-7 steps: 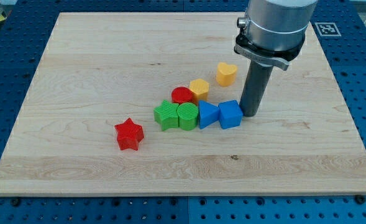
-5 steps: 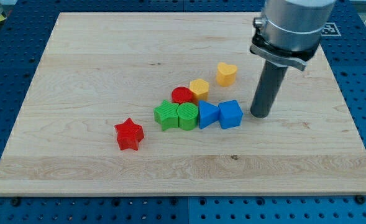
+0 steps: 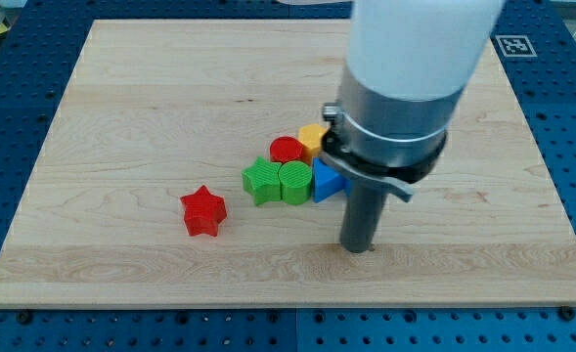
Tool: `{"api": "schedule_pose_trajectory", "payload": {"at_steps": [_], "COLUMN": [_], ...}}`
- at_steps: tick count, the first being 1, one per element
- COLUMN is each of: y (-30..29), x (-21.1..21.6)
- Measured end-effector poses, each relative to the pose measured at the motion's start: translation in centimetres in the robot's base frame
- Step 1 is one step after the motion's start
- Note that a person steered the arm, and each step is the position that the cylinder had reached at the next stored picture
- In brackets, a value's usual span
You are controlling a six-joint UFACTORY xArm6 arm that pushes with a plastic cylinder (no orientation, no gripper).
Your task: Push the red star towards center
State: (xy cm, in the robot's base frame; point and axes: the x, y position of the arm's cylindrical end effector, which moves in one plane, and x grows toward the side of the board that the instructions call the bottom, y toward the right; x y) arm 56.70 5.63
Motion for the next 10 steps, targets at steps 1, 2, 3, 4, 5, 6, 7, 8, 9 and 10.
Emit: {"api": "schedule_pose_trajectory", "payload": {"at_steps": [1,2,3,4,5,6,7,8,9,10], "y": [-2.2,-4.2,-6.1,-7.8,-9.6,-11.5,-13.1,-13.5,-13.5,-13.5], "x": [0.0,0.0,0.0,0.0,0.0,0.0,0.0,-0.8,-3.0,-5.6]}}
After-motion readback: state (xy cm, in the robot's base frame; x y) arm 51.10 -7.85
